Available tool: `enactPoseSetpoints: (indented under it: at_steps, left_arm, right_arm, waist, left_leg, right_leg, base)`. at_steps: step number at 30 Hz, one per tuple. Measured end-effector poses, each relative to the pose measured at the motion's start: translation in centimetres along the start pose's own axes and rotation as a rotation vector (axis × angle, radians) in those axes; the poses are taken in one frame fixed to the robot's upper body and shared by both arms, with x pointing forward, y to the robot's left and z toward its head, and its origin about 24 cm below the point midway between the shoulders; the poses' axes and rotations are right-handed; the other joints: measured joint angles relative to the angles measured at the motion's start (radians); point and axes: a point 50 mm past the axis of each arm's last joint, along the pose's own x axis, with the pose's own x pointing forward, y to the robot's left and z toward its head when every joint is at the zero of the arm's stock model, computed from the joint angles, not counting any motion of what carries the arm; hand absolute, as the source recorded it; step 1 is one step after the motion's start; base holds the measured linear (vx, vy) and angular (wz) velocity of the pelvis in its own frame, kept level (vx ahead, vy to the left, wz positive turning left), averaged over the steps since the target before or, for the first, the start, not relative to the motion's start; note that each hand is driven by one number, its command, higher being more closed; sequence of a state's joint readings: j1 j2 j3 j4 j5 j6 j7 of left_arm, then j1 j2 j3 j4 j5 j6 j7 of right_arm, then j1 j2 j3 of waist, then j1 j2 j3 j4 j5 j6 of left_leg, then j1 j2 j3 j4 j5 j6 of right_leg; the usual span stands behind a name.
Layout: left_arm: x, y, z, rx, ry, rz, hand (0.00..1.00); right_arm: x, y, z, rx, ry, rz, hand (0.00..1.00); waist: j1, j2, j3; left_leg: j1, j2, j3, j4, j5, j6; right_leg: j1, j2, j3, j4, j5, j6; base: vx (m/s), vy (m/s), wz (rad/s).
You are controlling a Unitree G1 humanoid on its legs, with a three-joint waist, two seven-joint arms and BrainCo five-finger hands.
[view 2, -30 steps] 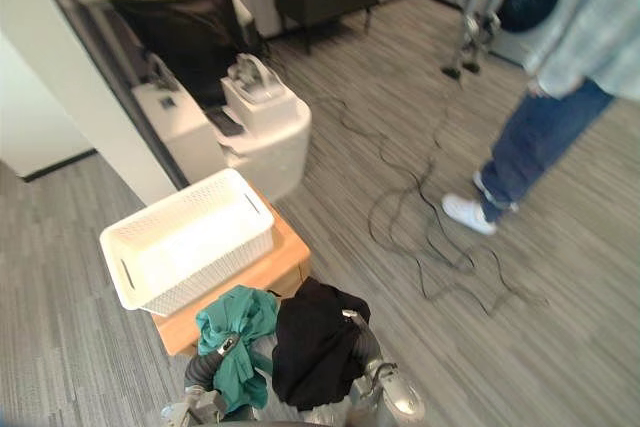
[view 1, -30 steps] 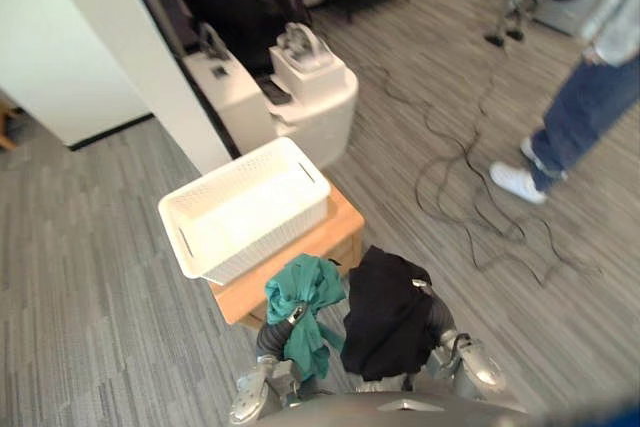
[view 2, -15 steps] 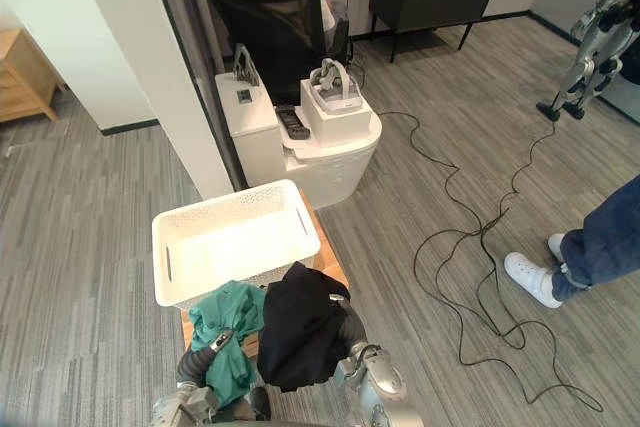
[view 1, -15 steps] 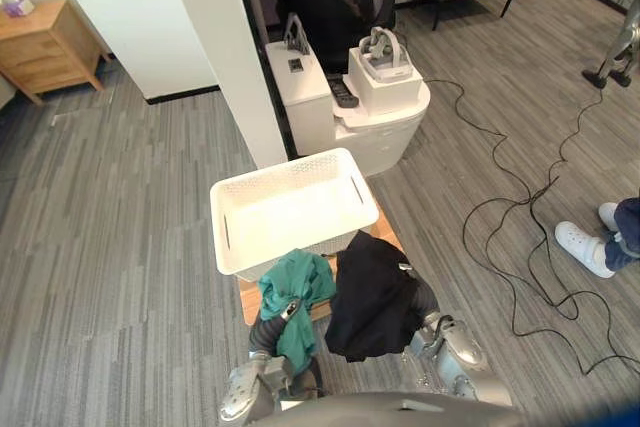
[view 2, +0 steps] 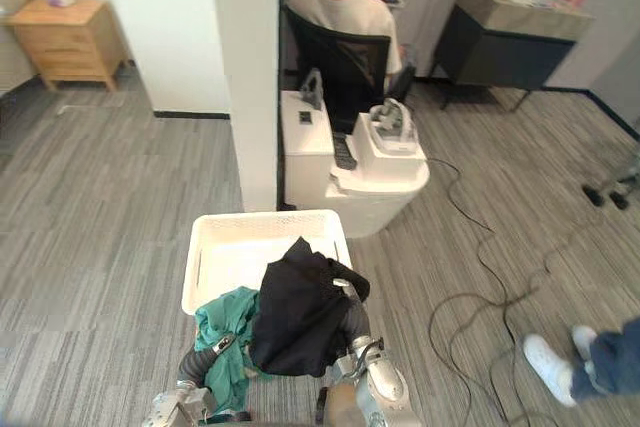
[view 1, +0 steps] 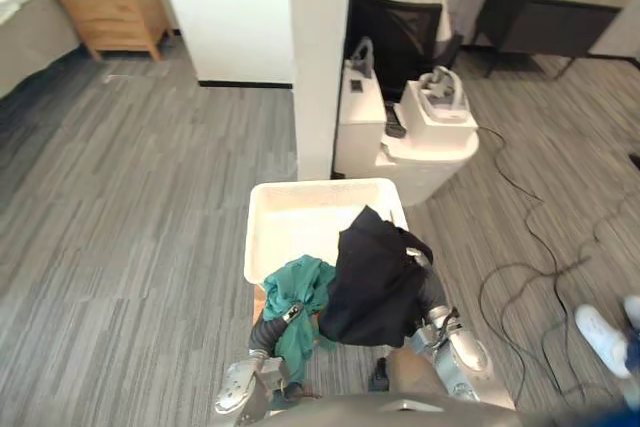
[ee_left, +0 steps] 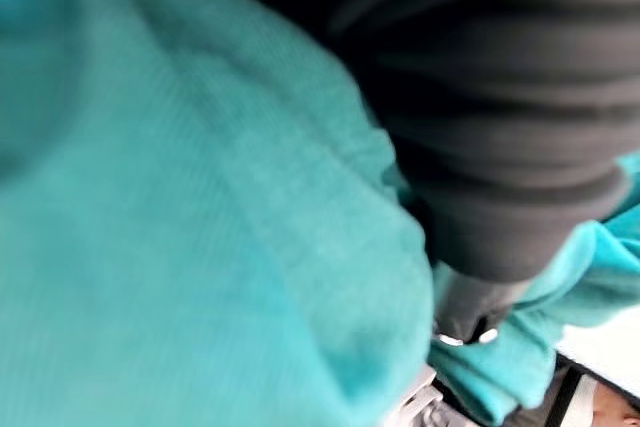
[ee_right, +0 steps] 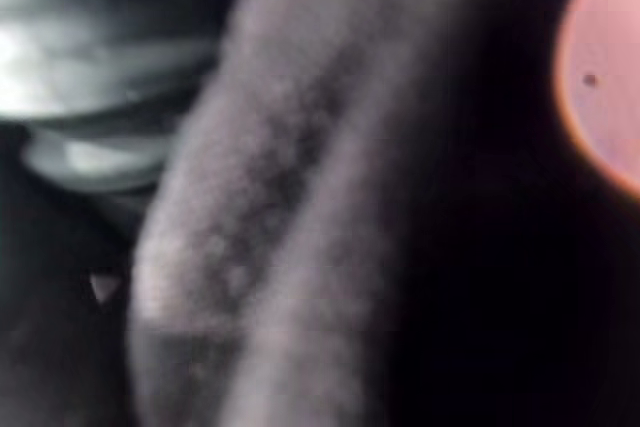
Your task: Tidy the bed and pick cloth on bed and put in laundry
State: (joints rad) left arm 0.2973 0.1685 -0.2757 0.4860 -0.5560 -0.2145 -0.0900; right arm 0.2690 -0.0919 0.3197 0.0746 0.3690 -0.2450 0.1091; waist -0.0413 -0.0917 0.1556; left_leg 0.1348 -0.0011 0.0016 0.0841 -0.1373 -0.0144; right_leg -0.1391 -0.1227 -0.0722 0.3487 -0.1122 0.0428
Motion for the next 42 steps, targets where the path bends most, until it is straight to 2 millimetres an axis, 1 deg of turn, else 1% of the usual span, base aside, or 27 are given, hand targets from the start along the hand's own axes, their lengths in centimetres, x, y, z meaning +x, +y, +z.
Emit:
enactPoseSetpoints:
  at_steps: [1,2,3,4,6,8,9,11,13,16,17,18,20,23,26,29,31,33,34,35,36,37,38,39,40,41,42]
  left_arm:
    - [0.0,-0.7,-0.3,-0.014,0.006,-0.023,1.00]
    - [-0.1,-1.0,-0.6,-0.025,0.009,-0.033,1.00]
    - [-0.3,-1.2,-0.9,-0.037,0.017,-0.032,1.00]
    - [-0.5,-1.2,-1.3,-0.043,0.026,-0.034,1.00]
    - [-0.9,-1.0,-1.7,-0.038,0.039,-0.037,1.00]
    - [-1.2,-0.9,-1.9,-0.013,0.050,-0.043,1.00]
    - [-1.2,-0.9,-1.9,-0.009,0.050,-0.051,1.00]
    - [-1.1,-0.5,-1.7,0.007,0.053,-0.055,1.00]
    - [-1.0,-0.2,-1.4,0.021,0.051,-0.058,1.00]
    - [-0.9,0.0,-1.1,0.026,0.048,-0.054,1.00]
    - [-0.8,-0.1,-1.1,0.026,0.047,-0.056,1.00]
    - [-0.8,-0.1,-1.1,0.025,0.047,-0.057,1.00]
    - [-0.8,-0.3,-1.4,0.024,0.060,-0.061,1.00]
    - [-0.8,-0.6,-1.8,0.028,0.087,-0.076,1.00]
    - [-0.9,-0.8,-2.0,0.047,0.099,-0.083,1.00]
    - [-1.0,-0.6,-2.1,0.068,0.105,-0.083,1.00]
    - [-0.9,-0.5,-1.9,0.077,0.104,-0.084,1.00]
    - [-0.3,-0.6,-1.3,0.088,0.093,-0.093,1.00]
    - [0.0,-0.5,-0.8,0.096,0.081,-0.096,1.00]
    - [0.5,-0.5,-0.1,0.106,0.060,-0.102,1.00]
    - [1.2,-0.7,0.9,0.122,0.033,-0.114,1.00]
    - [1.9,-0.8,2.1,0.140,0.000,-0.126,1.00]
    - [2.9,-1.2,3.8,0.151,-0.054,-0.137,1.00]
    - [3.1,-1.3,4.1,0.150,-0.065,-0.138,1.00]
    - [3.4,-1.4,4.9,0.150,-0.101,-0.139,1.00]
    - [3.7,-1.6,5.7,0.155,-0.134,-0.143,1.00]
    - [3.8,-1.6,5.9,0.156,-0.142,-0.144,1.00]
  right_arm:
    - [0.0,-0.4,0.3,-0.014,-0.009,-0.014,1.00]
    - [0.1,-0.6,0.5,-0.018,-0.016,-0.022,1.00]
    - [0.4,-0.6,0.7,-0.021,-0.025,-0.030,1.00]
    - [0.8,-0.6,1.1,-0.026,-0.039,-0.042,1.00]
    - [1.1,-0.5,1.8,-0.038,-0.068,-0.053,1.00]
    - [1.5,-0.3,3.2,-0.076,-0.125,-0.036,1.00]
    - [1.9,-0.3,4.1,-0.100,-0.160,-0.022,1.00]
    - [3.2,0.3,6.4,-0.178,-0.239,0.035,1.00]
    - [3.9,0.7,7.6,-0.208,-0.279,0.063,1.00]
    - [5.5,1.1,10.6,-0.314,-0.346,0.128,1.00]
    - [6.3,1.2,11.6,-0.349,-0.353,0.144,1.00]
    - [6.5,1.3,11.9,-0.361,-0.354,0.149,1.00]
    - [7.7,1.5,13.4,-0.404,-0.347,0.161,1.00]
    - [8.3,1.3,13.6,-0.420,-0.314,0.147,1.00]
    - [9.3,0.8,12.5,-0.427,-0.244,0.114,1.00]
    - [10.0,-0.1,10.1,-0.462,-0.130,0.067,1.00]
    - [10.3,-0.7,8.0,-0.485,-0.046,0.023,1.00]
    - [10.5,-1.1,7.1,-0.518,-0.013,-0.017,1.00]
    - [11.1,-1.0,7.3,-0.560,-0.022,-0.042,1.00]
    - [11.9,-0.8,8.1,-0.613,-0.055,-0.071,1.00]
    - [12.8,-0.6,9.4,-0.660,-0.104,-0.101,1.00]
    - [13.9,-0.6,11.2,-0.709,-0.169,-0.148,1.00]
    - [14.9,-0.7,13.3,-0.759,-0.238,-0.208,0.00]
    - [15.1,-0.7,13.7,-0.768,-0.251,-0.217,0.00]
    - [15.4,-0.7,14.6,-0.789,-0.285,-0.241,0.00]
    - [15.6,-0.8,15.5,-0.800,-0.319,-0.257,0.00]
    - [15.6,-0.9,15.7,-0.799,-0.325,-0.262,0.00]
  waist:
    - [0.003,0.037,-0.007]
    - [0.004,0.055,-0.011]
    - [0.004,0.069,-0.016]
    - [0.005,0.077,-0.020]
    - [0.008,0.072,-0.023]
    - [0.020,0.062,-0.031]
    - [0.023,0.056,-0.034]
    - [0.027,0.048,-0.039]
    - [0.028,0.047,-0.041]
    - [0.034,0.052,-0.047]
    - [0.036,0.055,-0.049]
    - [0.037,0.056,-0.050]
    - [0.049,0.065,-0.057]
    - [0.062,0.075,-0.062]
    - [0.064,0.081,-0.065]
    - [0.067,0.081,-0.066]
    - [0.081,0.085,-0.063]
    - [0.090,0.096,-0.047]
    - [0.090,0.100,-0.034]
    - [0.089,0.104,-0.017]
    - [0.087,0.107,0.014]
    - [0.088,0.109,0.064]
    - [0.089,0.115,0.130]
    - [0.090,0.115,0.140]
    - [0.090,0.116,0.167]
    - [0.090,0.119,0.192]
    - [0.091,0.121,0.197]
  left_leg:
    - [0.004,0.018,0.038,-0.011,-0.001,-0.004]
    - [0.006,0.030,0.055,-0.022,-0.002,-0.007]
    - [0.013,0.040,0.073,-0.037,0.004,-0.018]
    - [0.026,0.048,0.098,-0.054,0.012,-0.031]
    - [0.048,0.059,0.126,-0.069,0.012,-0.031]
    - [0.055,0.065,0.136,-0.084,0.012,-0.032]
    - [0.053,0.065,0.146,-0.086,0.012,-0.032]
    - [0.054,0.061,0.157,-0.089,0.012,-0.032]
    - [0.054,0.058,0.156,-0.092,0.012,-0.032]
    - [0.050,0.054,0.157,-0.101,0.015,-0.027]
    - [0.047,0.054,0.156,-0.100,0.016,-0.025]
    - [0.046,0.054,0.155,-0.100,0.016,-0.025]
    - [0.039,0.055,0.153,-0.098,0.020,-0.019]
    - [0.037,0.056,0.149,-0.099,0.020,-0.019]
    - [0.034,0.055,0.140,-0.103,0.029,-0.021]
    - [0.030,0.055,0.127,-0.116,0.043,-0.023]
    - [0.022,0.055,0.123,-0.120,0.050,-0.027]
    - [0.012,0.054,0.121,-0.126,0.056,-0.025]
    - [-0.018,0.052,0.119,-0.120,0.058,-0.023]
    - [-0.055,0.049,0.120,-0.112,0.062,-0.022]
    - [-0.085,0.044,0.119,-0.113,0.070,-0.025]
    - [-0.111,0.039,0.119,-0.117,0.086,-0.021]
    - [-0.134,0.035,0.120,-0.117,0.098,-0.017]
    - [-0.139,0.035,0.120,-0.116,0.099,-0.015]
    - [-0.154,0.034,0.120,-0.115,0.102,-0.011]
    - [-0.179,0.033,0.120,-0.113,0.111,-0.016]
    - [-0.185,0.032,0.119,-0.113,0.113,-0.014]
  right_leg:
    - [0.023,0.009,-0.027,-0.030,-0.001,-0.001]
    - [0.034,0.016,-0.039,-0.048,-0.001,-0.001]
    - [0.049,0.024,-0.051,-0.071,-0.001,-0.002]
    - [0.071,0.032,-0.054,-0.094,0.001,-0.004]
    - [0.101,0.046,-0.054,-0.127,0.004,-0.008]
    - [0.118,0.058,-0.050,-0.170,0.022,-0.008]
    - [0.119,0.061,-0.044,-0.191,0.037,-0.004]
    - [0.139,0.065,-0.027,-0.250,0.070,0.000]
    - [0.151,0.065,-0.025,-0.276,0.084,0.003]
    - [0.164,0.065,-0.021,-0.317,0.112,0.001]
    - [0.169,0.065,-0.021,-0.332,0.122,0.003]
    - [0.171,0.066,-0.021,-0.337,0.125,0.000]
    - [0.176,0.068,-0.022,-0.356,0.138,-0.002]
    - [0.184,0.070,-0.025,-0.370,0.143,-0.002]
    - [0.184,0.069,-0.035,-0.376,0.146,-0.001]
    - [0.185,0.069,-0.051,-0.386,0.153,-0.004]
    - [0.185,0.069,-0.055,-0.403,0.163,-0.005]
    - [0.175,0.068,-0.055,-0.406,0.169,-0.005]
    - [0.147,0.064,-0.055,-0.396,0.171,-0.007]
    - [0.103,0.059,-0.054,-0.374,0.172,-0.007]
    - [0.066,0.053,-0.054,-0.355,0.172,-0.007]
    - [0.031,0.046,-0.052,-0.335,0.174,-0.006]
    - [0.007,0.041,-0.053,-0.329,0.187,-0.008]
    - [0.003,0.040,-0.053,-0.329,0.189,-0.008]
    - [-0.012,0.038,-0.054,-0.328,0.193,-0.007]
    - [-0.035,0.036,-0.054,-0.326,0.199,-0.006]
    - [-0.039,0.036,-0.054,-0.326,0.200,-0.006]
  base:
    - [0.26,-0.051,0.41]
    - [0.28,-0.033,0.40]
    - [0.22,-0.033,0.22]
    - [0.19,-0.032,0.12]
    - [0.13,-0.015,-0.05]
    - [0.08,0.013,-0.14]
    - [0.02,0.044,-0.27]
    - [0.00,0.057,-0.23]
    - [-0.03,0.042,-0.01]
    - [-0.04,0.017,0.02]
    - [-0.06,0.001,0.05]
    - [-0.04,-0.004,0.05]
    - [-0.03,-0.013,0.04]
    - [-0.03,-0.015,0.05]
    - [-0.02,-0.012,0.08]
    - [-0.03,-0.016,0.12]
    - [-0.03,-0.015,0.06]
    - [-0.06,-0.017,0.02]
    - [-0.10,-0.021,0.01]
    - [-0.13,-0.023,0.00]
    - [-0.15,-0.024,0.01]
    - [-0.20,-0.034,0.07]
    - [-0.17,-0.030,0.07]
    - [-0.12,-0.023,0.08]
    - [-0.05,-0.007,0.05]
    - [-0.02,0.002,0.06]
    - [0.01,0.009,0.03]
